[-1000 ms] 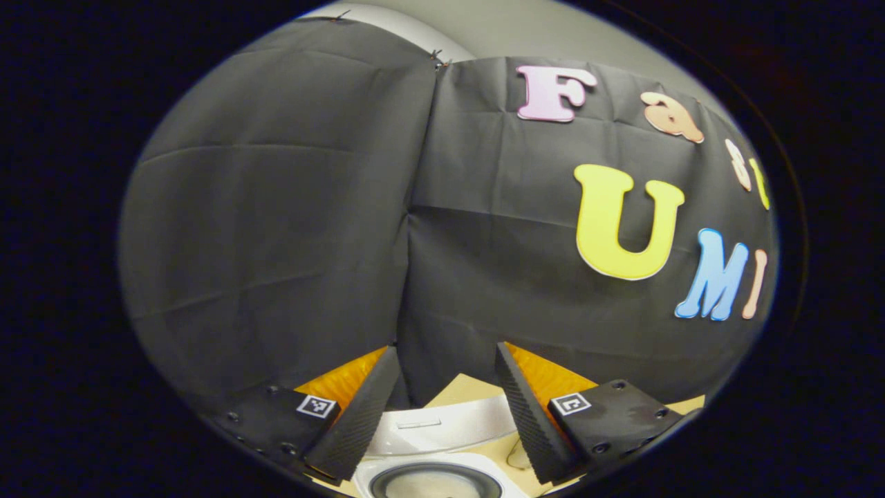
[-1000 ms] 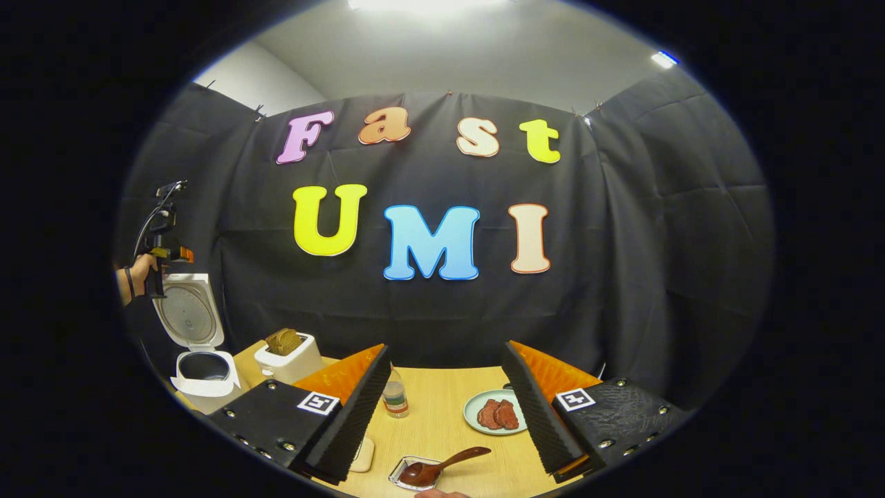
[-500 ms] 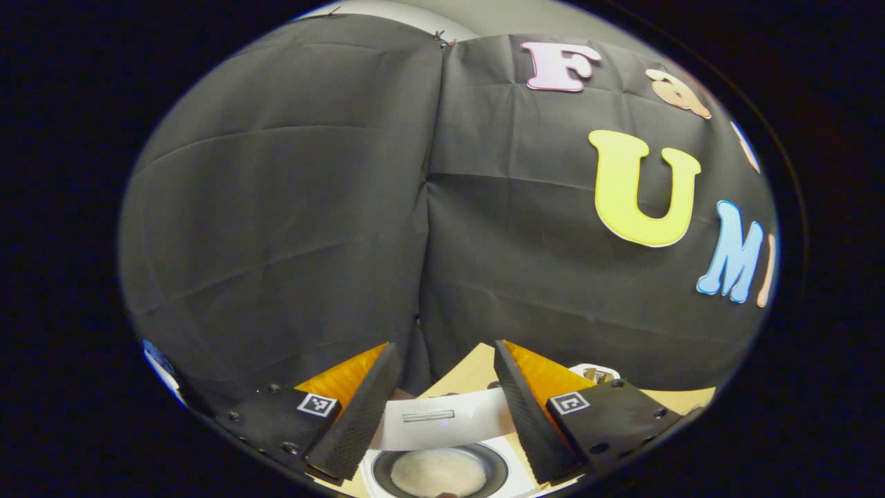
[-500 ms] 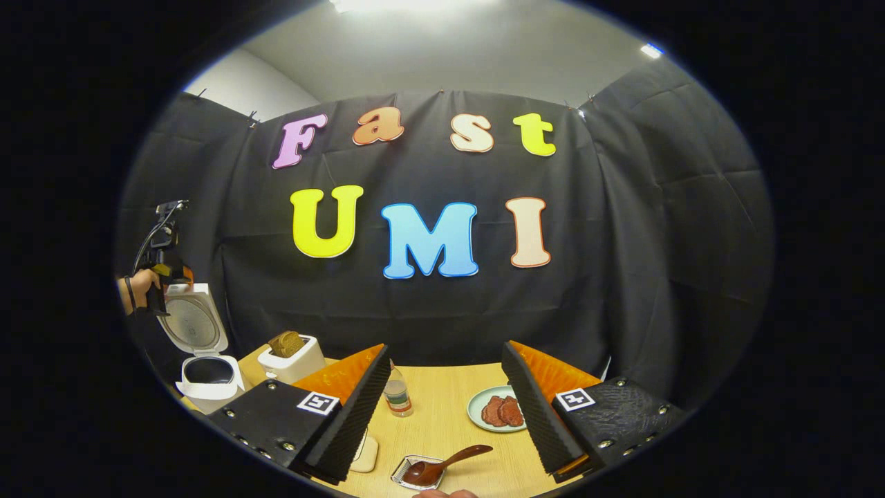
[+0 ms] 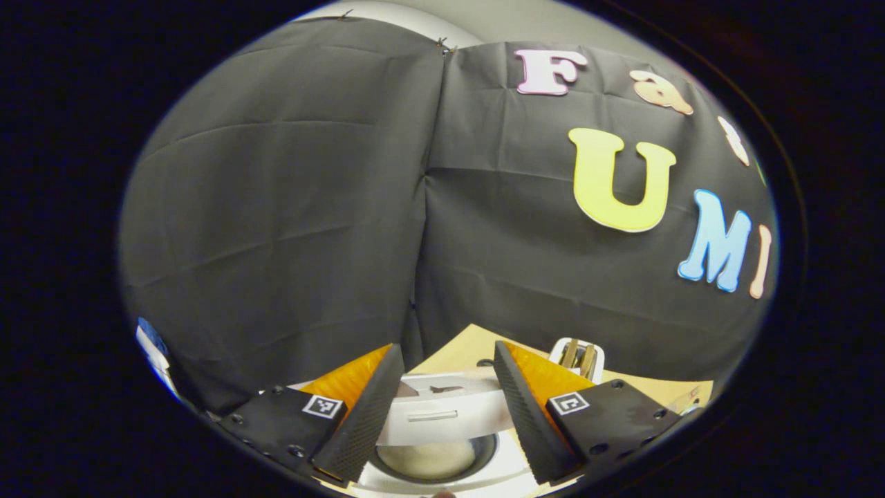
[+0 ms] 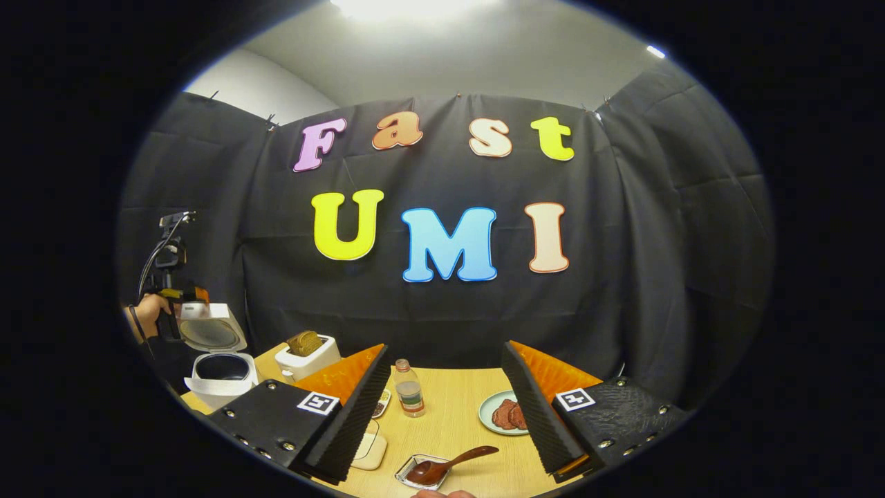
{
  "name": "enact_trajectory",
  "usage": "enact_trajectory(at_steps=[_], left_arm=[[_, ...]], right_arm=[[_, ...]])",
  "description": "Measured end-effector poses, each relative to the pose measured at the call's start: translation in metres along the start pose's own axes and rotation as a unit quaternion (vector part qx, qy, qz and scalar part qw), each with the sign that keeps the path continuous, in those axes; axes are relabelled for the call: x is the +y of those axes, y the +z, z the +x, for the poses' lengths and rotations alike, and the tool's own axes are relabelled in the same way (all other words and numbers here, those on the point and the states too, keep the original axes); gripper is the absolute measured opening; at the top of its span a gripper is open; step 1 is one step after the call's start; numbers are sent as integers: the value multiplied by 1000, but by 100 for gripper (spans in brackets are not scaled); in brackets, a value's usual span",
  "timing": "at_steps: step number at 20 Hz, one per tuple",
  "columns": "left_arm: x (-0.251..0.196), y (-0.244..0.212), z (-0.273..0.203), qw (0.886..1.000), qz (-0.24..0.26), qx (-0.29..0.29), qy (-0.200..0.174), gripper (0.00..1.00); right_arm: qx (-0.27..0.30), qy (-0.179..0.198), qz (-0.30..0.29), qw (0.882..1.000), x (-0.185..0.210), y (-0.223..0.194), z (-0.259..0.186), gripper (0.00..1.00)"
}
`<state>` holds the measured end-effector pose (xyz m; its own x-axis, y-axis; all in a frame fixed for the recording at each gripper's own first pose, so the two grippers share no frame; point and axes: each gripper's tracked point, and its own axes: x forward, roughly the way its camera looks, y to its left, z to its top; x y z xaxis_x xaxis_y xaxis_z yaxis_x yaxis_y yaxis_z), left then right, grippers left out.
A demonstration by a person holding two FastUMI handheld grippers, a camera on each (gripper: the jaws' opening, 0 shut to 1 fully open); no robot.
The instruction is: Close the left gripper, press the button to open the rice cooker; take a wooden spoon from the chopstick holder with the right hand, scoop a spoonful of rice and pour it into the rice cooker, then put the wooden spoon back into the chopstick holder.
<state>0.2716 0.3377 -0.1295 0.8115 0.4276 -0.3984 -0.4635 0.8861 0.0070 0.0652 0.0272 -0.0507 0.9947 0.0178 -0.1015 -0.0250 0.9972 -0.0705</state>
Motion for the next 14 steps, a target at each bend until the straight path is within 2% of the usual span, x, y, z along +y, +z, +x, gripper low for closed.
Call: enact_trajectory(at_steps=[3, 4, 6, 10, 12, 14], left_arm=[[-6, -28, -10, 1000, 8, 8, -3, 93], [-8, -39, -14, 1000, 5, 15, -5, 89], [-9, -61, -21, 1000, -3, 30, -8, 93], [-8, -95, -31, 999, -17, 48, -6, 93], [-8, -105, -36, 998, -21, 52, -6, 89], [-13, -113, -39, 998, -16, 62, -10, 93]], right_arm=[[1, 6, 5, 1000, -1, 2, -3, 98], [0, 6, 6, 1000, -1, 3, -4, 98], [1, 6, 3, 1000, -4, 1, -7, 98], [7, 4, 5, 1000, -8, -2, -17, 98], [6, 2, -2, 1000, -10, -1, -18, 98], [10, 7, -3, 1000, -7, -2, -17, 98]])
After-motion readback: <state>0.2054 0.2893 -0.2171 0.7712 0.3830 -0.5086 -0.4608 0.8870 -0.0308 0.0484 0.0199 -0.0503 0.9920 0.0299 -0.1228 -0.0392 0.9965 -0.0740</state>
